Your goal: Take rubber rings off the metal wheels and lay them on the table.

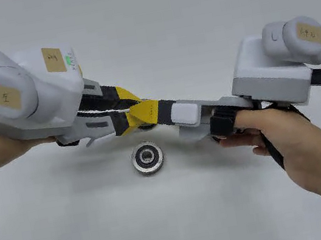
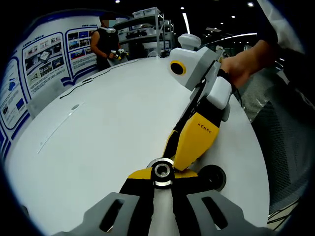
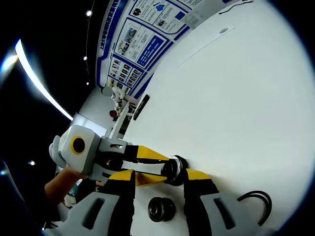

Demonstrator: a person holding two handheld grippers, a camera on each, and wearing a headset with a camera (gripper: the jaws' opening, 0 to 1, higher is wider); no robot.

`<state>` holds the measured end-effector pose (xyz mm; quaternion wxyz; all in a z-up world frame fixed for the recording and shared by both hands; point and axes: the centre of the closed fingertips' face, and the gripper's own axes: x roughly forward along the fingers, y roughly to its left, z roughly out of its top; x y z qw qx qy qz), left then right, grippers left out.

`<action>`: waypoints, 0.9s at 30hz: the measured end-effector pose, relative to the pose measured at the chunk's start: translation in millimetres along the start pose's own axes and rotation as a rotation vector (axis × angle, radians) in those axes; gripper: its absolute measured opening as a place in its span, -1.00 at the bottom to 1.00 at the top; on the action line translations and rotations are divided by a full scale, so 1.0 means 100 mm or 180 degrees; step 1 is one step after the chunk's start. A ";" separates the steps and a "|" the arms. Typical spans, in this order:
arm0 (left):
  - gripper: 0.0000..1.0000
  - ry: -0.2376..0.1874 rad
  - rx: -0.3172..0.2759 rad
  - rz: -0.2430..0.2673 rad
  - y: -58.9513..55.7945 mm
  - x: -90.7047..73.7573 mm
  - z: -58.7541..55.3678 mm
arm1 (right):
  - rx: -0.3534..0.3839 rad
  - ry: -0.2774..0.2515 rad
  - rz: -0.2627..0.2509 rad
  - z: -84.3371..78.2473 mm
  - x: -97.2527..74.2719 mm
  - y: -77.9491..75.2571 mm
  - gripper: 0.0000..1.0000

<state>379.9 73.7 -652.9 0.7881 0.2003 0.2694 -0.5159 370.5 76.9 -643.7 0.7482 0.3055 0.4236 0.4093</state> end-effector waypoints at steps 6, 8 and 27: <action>-0.76 -0.0006 -0.0015 0.0011 0.00 0.00 0.00 | -0.0006 -0.0062 -0.0001 -0.01 -0.04 -0.02 -0.27; -0.76 0.0001 -0.0009 0.0011 0.00 0.00 0.00 | 0.0033 -0.0087 -0.0023 -0.01 -0.05 -0.05 -0.32; -0.75 -0.0019 -0.0001 0.0003 0.00 0.00 0.00 | -0.0106 -0.0076 -0.0220 0.02 -0.06 -0.19 -0.81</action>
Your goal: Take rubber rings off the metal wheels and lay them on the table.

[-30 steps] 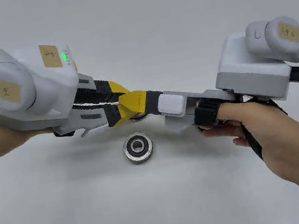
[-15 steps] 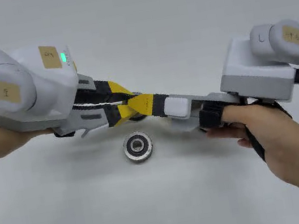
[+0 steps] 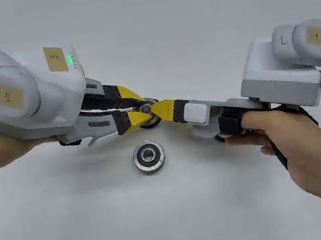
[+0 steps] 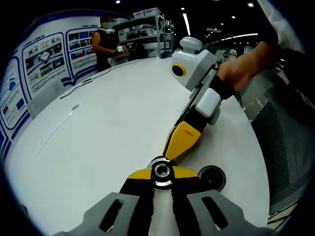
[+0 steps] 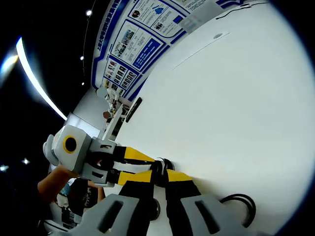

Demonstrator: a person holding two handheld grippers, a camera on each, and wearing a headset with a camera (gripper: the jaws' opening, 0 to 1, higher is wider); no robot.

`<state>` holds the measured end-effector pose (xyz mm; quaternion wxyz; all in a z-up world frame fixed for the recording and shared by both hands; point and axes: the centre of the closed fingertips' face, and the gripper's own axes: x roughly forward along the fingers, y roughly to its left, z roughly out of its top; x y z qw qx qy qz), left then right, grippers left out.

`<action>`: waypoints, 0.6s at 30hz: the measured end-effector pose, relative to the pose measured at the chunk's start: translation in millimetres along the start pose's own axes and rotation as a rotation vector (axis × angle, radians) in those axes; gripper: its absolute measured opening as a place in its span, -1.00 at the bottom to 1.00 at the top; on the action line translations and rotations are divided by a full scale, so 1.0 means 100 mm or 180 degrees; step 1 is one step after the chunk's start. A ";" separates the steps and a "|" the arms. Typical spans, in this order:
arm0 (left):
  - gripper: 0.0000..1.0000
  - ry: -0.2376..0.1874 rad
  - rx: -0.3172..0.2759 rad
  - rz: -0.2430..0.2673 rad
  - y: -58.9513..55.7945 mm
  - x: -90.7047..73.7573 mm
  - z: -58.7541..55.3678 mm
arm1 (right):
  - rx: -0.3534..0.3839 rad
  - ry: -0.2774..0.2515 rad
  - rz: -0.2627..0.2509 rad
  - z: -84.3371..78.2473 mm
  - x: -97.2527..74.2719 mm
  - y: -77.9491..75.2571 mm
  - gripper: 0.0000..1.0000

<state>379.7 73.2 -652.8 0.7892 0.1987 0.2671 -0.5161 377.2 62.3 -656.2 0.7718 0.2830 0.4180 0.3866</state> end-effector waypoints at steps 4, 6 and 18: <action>-0.76 -0.0005 0.0003 0.0002 0.01 0.00 -0.01 | -0.0052 -0.0025 -0.0076 0.00 0.00 -0.03 -0.95; -0.76 -0.0011 -0.0002 0.0002 0.01 0.00 -0.01 | -0.0078 -0.0019 -0.0088 0.01 0.00 -0.03 -0.95; -0.76 -0.0009 -0.0011 0.0010 0.01 0.00 0.00 | -0.0203 -0.0041 -0.0157 0.03 -0.01 0.03 -0.98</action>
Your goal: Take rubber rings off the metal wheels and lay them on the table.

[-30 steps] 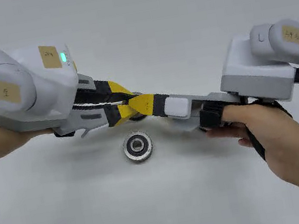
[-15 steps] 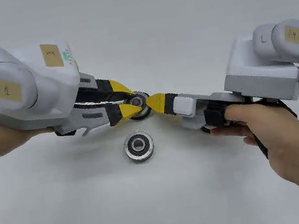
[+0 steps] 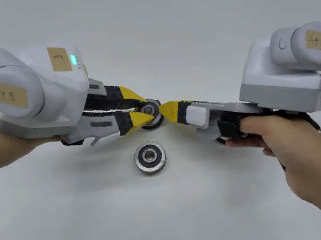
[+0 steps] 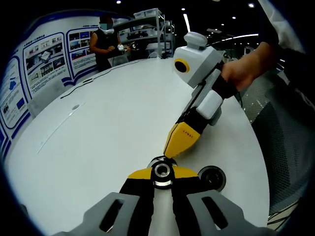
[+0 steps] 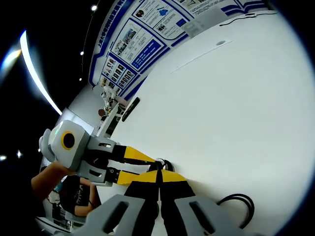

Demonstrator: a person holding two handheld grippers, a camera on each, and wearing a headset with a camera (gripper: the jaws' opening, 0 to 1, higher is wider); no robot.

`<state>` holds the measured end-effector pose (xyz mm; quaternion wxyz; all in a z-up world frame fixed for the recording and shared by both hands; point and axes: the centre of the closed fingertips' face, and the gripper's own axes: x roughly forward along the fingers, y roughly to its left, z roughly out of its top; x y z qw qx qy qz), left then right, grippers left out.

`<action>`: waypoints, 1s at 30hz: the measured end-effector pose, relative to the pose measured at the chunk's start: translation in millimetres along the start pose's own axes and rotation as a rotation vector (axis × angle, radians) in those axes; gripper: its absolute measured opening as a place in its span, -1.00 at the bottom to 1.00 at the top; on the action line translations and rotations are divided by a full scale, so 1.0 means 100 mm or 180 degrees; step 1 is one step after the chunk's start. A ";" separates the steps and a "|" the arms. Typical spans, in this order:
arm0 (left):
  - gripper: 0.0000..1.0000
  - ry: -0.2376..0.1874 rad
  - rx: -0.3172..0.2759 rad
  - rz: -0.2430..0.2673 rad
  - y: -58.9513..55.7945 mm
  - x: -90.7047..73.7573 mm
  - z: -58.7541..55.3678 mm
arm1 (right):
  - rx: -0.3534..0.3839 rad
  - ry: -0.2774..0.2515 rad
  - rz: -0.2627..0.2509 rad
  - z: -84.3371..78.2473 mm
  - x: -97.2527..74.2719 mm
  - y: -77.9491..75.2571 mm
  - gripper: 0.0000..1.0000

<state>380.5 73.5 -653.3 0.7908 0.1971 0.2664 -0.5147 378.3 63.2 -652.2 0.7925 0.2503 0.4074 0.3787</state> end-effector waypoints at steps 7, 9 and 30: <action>-0.76 -0.0004 0.0011 -0.0001 -0.01 0.00 0.00 | -0.0076 0.0014 -0.0015 0.00 0.02 0.02 -0.98; -0.76 -0.0004 0.0012 0.0001 -0.01 0.00 0.00 | -0.0110 0.0017 -0.0026 0.00 0.02 0.03 -0.98; -0.75 -0.0029 -0.0015 0.0026 -0.01 0.00 0.01 | -0.0153 -0.0050 0.0094 0.04 0.09 0.15 -0.98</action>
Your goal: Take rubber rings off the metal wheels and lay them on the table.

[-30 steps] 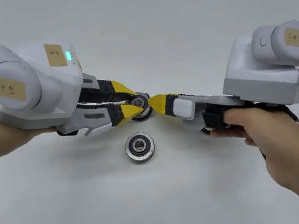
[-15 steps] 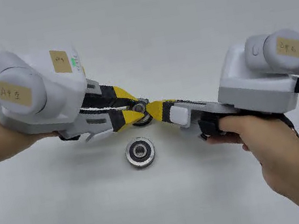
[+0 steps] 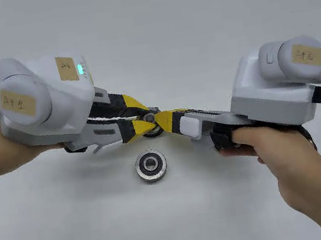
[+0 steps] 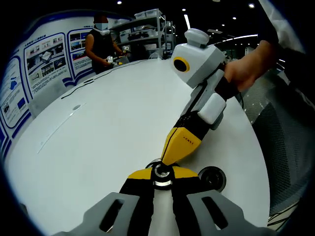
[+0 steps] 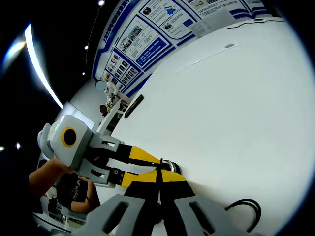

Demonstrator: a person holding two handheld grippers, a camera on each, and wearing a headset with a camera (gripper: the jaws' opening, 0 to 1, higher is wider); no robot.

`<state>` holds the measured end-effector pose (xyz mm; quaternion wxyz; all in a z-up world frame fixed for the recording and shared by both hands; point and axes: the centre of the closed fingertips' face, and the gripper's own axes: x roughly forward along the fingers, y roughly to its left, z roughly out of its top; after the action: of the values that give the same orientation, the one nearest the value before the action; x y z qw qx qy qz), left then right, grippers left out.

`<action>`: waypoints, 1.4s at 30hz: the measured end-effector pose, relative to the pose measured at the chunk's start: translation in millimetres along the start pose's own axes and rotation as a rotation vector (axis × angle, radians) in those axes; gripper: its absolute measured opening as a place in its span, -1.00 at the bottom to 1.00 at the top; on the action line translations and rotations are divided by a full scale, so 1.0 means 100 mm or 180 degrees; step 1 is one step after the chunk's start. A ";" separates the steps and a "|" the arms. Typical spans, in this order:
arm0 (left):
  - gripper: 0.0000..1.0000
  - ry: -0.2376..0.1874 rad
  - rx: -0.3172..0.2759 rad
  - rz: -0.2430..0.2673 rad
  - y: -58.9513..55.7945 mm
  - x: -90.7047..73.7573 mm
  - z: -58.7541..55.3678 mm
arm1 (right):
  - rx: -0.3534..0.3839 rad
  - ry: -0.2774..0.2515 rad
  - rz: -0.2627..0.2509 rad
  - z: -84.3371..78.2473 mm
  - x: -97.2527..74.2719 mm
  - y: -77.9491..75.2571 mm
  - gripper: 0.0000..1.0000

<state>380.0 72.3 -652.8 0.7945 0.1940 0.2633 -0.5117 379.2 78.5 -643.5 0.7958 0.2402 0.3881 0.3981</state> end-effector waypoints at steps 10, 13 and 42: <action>-0.75 -0.0022 0.0000 0.0007 0.00 0.00 0.01 | 0.0012 0.0039 -0.0072 0.05 -0.01 -0.02 -0.98; -0.75 -0.0021 0.0006 0.0008 0.00 0.00 0.01 | 0.0039 0.0050 -0.0098 0.04 -0.02 -0.04 -0.98; -0.73 0.0111 -0.0020 0.0186 0.02 -0.08 0.00 | 0.0410 0.0037 -0.0137 0.00 -0.12 0.05 -0.96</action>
<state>379.1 78.4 -647.9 0.8049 0.2080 0.2730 -0.4840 372.8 71.1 -635.2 0.7848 0.2802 0.4226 0.3565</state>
